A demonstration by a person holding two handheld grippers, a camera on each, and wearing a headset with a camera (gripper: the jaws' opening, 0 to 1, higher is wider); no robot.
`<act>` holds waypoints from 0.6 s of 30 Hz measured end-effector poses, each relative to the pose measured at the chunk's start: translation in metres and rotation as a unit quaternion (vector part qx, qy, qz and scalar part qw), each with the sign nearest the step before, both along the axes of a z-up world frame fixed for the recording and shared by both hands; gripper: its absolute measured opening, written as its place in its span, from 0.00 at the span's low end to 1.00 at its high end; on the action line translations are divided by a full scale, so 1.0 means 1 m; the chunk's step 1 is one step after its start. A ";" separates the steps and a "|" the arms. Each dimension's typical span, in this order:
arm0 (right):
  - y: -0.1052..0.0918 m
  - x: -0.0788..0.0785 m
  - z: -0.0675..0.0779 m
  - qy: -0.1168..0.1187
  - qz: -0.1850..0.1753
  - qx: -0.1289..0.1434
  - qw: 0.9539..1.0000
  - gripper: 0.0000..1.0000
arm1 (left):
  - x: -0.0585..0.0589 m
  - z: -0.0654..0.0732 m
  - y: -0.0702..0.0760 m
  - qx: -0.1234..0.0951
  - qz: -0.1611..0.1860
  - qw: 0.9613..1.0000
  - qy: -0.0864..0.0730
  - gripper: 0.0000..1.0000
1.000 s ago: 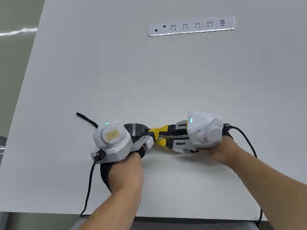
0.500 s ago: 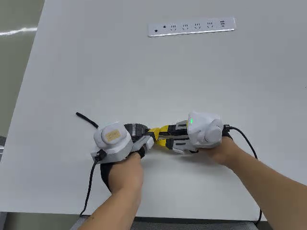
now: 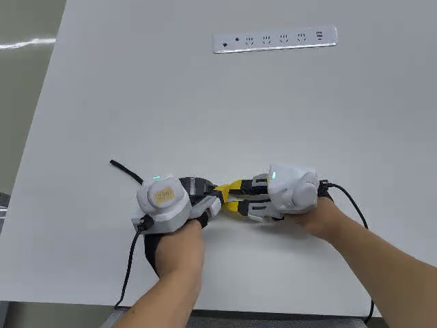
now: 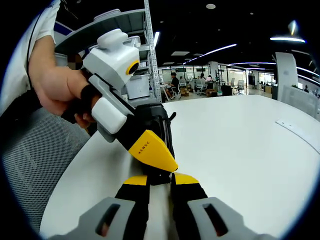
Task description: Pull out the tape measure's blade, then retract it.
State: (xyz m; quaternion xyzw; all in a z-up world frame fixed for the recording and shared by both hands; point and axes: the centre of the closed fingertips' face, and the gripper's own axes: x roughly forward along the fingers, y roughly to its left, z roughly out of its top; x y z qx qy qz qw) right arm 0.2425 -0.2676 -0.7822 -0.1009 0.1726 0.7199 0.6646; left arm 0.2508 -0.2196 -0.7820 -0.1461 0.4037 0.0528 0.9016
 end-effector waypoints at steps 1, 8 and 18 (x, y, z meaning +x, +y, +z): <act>0.000 0.000 0.000 0.001 0.000 -0.001 1.000 0.16 | 0.000 0.000 0.000 -0.001 -0.001 1.000 0.000 0.75; -0.001 0.000 0.001 0.002 -0.004 -0.001 1.000 0.19 | -0.001 -0.001 0.000 0.004 -0.014 1.000 0.001 0.76; 0.002 -0.005 0.002 0.003 -0.001 0.002 1.000 0.29 | -0.004 -0.001 -0.001 0.011 -0.032 0.999 -0.003 0.76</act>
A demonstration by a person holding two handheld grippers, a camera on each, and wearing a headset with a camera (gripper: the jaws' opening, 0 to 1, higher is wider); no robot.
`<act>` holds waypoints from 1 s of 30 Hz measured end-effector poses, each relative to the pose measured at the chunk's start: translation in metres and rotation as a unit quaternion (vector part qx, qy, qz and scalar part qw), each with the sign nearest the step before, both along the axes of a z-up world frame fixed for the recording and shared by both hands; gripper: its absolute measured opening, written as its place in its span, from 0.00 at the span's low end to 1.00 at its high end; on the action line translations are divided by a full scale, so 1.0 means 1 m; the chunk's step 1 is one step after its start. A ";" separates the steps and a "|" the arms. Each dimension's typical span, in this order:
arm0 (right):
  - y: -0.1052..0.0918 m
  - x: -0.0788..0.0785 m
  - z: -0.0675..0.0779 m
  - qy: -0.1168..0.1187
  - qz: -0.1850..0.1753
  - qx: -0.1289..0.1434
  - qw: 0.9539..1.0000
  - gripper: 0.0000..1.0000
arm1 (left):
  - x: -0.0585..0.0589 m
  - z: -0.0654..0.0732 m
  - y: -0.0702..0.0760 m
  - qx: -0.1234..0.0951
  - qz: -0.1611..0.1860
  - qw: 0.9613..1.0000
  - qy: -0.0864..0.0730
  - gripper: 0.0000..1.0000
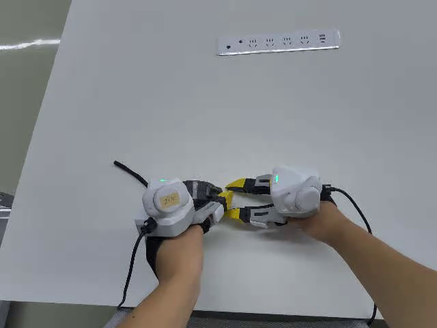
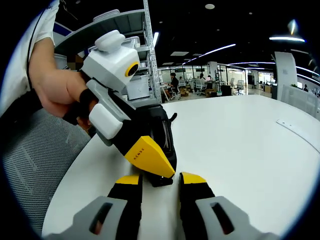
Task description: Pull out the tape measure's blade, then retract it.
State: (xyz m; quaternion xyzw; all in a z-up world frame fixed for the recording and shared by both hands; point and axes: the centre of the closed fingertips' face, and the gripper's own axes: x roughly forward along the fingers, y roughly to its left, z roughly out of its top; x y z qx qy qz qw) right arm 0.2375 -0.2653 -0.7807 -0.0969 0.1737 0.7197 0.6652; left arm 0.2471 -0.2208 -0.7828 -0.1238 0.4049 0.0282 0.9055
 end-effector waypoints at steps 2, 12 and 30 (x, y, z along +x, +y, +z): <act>0.000 0.000 -0.001 0.001 -0.001 -0.001 1.000 0.30 | 0.000 0.000 0.001 -0.002 0.001 1.000 -0.002 0.77; 0.000 0.000 0.000 0.001 -0.004 -0.003 1.000 0.29 | 0.000 0.001 0.001 -0.004 -0.004 1.000 -0.006 0.76; -0.017 -0.005 0.005 0.007 -0.045 -0.004 0.999 0.31 | -0.003 0.016 -0.007 -0.016 -0.083 0.995 -0.049 0.78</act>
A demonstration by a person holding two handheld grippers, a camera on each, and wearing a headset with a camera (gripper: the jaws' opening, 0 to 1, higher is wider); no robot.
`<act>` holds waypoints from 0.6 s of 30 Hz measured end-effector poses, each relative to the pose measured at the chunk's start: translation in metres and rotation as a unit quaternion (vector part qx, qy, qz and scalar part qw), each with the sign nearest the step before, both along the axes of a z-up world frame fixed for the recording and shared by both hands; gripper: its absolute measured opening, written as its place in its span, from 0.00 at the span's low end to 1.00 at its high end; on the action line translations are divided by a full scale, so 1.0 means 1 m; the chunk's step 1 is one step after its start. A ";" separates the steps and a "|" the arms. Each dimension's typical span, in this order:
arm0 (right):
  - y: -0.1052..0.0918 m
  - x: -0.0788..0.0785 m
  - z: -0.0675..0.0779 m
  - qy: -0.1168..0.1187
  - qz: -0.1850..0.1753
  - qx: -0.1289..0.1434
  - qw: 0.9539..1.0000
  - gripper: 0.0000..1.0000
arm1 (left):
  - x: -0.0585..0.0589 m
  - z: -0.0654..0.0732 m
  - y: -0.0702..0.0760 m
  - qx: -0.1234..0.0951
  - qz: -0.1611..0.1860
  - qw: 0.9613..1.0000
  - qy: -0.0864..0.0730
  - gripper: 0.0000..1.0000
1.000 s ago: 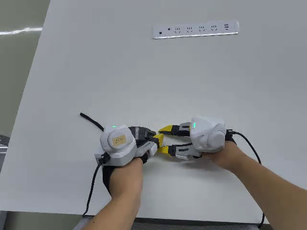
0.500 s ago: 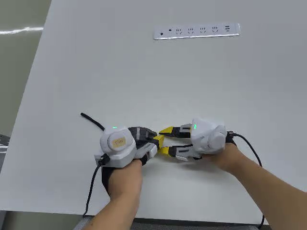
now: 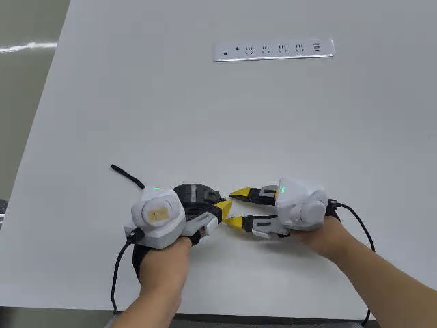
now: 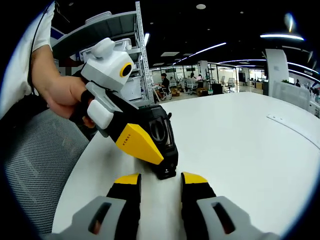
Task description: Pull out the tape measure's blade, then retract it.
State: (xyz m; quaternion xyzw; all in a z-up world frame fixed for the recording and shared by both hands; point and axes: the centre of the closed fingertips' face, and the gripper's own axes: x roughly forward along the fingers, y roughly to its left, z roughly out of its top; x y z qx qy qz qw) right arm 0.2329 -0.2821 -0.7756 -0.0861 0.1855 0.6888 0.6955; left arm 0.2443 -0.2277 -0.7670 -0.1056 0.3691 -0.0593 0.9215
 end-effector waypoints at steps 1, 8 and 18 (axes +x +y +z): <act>0.000 0.000 0.000 0.000 -0.002 0.000 1.000 0.31 | 0.000 0.001 0.000 0.000 -0.005 1.000 -0.002 0.78; -0.002 -0.002 0.003 0.007 -0.017 -0.003 1.000 0.31 | -0.001 0.006 -0.005 0.001 -0.038 0.999 -0.014 0.78; -0.010 -0.002 0.010 0.017 -0.053 -0.002 0.998 0.31 | -0.008 0.006 -0.004 -0.002 -0.064 0.998 -0.021 0.78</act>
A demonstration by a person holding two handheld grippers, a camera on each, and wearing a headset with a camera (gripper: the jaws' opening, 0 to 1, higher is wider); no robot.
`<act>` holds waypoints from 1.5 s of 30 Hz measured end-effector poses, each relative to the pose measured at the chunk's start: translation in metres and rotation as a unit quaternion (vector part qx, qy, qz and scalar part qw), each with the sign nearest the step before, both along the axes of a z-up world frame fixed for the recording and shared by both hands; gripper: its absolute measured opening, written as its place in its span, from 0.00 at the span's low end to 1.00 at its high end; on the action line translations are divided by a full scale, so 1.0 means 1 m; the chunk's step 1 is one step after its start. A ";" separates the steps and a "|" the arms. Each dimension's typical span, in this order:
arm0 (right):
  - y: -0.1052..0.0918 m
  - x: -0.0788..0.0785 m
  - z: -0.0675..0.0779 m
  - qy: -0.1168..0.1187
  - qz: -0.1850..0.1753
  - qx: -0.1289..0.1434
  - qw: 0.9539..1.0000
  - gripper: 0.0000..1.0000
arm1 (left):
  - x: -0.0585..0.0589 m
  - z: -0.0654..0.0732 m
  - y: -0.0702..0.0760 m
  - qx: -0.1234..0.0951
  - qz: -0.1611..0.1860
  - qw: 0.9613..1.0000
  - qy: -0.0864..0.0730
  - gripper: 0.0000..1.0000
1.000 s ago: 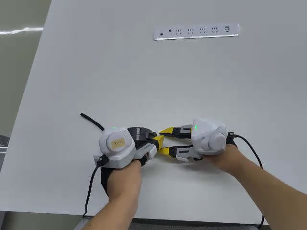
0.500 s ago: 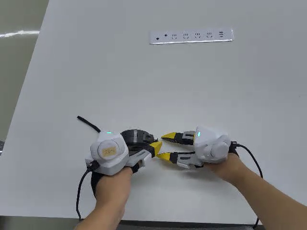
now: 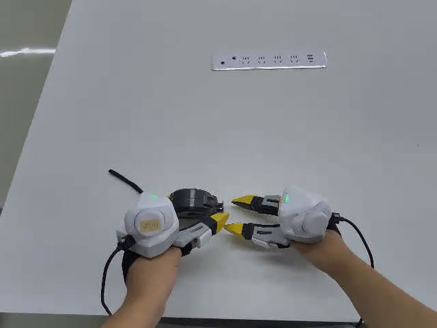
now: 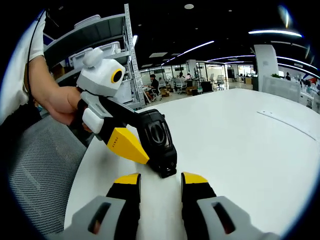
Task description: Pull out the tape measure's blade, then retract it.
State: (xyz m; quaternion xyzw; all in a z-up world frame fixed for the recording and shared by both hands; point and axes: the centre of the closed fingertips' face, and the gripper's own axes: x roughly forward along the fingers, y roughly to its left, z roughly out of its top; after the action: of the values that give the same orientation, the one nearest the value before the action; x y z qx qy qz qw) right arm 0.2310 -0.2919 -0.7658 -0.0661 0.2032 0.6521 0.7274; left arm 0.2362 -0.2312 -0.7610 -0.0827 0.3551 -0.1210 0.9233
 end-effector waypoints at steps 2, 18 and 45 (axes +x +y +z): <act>-0.001 0.000 0.002 0.002 -0.007 0.002 1.000 0.32 | -0.002 0.000 0.001 -0.001 -0.003 1.000 -0.001 0.78; -0.020 -0.005 0.010 0.012 -0.062 -0.008 0.998 0.35 | -0.015 -0.001 0.010 0.000 -0.047 0.999 -0.012 0.80; -0.052 -0.012 0.021 0.002 -0.111 -0.024 0.993 0.41 | -0.042 0.013 0.033 -0.008 -0.063 0.997 -0.038 0.80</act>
State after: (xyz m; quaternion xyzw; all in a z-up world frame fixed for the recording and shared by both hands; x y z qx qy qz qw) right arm 0.2186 -0.3443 -0.7445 -0.0592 0.2264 0.5620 0.7933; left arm 0.1940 -0.1985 -0.7477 -0.0629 0.3233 -0.1853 0.9258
